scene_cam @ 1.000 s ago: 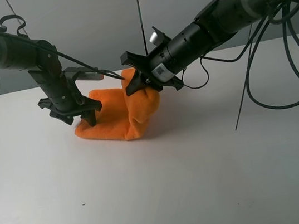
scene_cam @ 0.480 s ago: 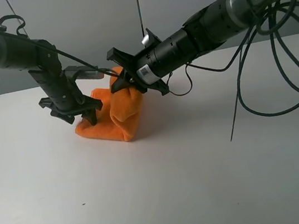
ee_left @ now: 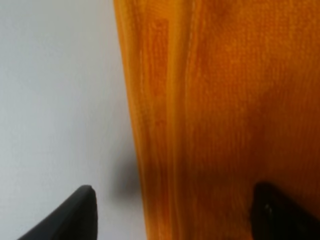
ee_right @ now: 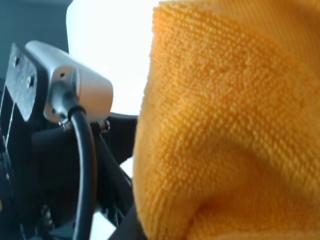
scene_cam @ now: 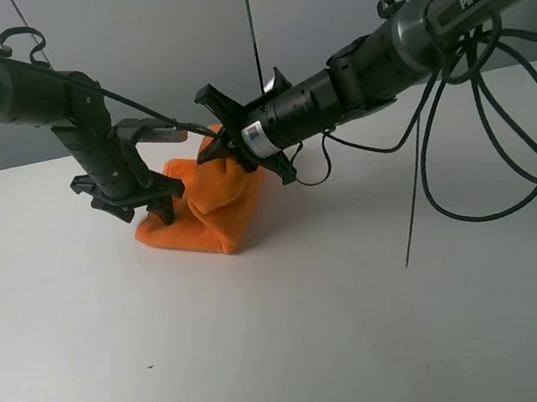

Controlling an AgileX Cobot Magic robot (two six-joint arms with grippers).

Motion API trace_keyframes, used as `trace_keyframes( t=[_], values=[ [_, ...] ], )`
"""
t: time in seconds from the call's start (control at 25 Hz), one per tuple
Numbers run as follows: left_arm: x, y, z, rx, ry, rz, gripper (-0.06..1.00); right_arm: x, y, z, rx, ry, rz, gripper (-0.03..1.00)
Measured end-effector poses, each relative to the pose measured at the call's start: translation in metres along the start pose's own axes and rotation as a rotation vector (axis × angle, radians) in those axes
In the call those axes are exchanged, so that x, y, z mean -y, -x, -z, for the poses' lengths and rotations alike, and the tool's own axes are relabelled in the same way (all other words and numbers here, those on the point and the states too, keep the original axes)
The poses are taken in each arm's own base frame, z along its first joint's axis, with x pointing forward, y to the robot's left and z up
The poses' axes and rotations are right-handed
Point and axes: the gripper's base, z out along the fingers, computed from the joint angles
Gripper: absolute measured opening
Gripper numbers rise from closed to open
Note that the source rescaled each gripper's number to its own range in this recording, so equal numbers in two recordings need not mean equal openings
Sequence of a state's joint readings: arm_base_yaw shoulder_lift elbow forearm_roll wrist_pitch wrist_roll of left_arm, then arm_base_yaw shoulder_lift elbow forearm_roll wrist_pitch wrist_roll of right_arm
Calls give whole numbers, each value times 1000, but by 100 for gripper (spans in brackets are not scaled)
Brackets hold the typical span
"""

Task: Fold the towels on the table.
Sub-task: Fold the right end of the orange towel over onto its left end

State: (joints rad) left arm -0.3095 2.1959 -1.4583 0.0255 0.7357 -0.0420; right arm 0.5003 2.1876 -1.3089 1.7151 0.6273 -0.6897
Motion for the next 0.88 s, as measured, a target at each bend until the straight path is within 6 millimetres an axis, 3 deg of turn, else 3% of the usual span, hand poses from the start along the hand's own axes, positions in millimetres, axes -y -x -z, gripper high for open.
trace_keyframes(
  t=[0.88],
  values=[
    [0, 1, 0, 8, -1, -14, 82, 14, 0, -13, 100, -123, 47, 11]
  ],
)
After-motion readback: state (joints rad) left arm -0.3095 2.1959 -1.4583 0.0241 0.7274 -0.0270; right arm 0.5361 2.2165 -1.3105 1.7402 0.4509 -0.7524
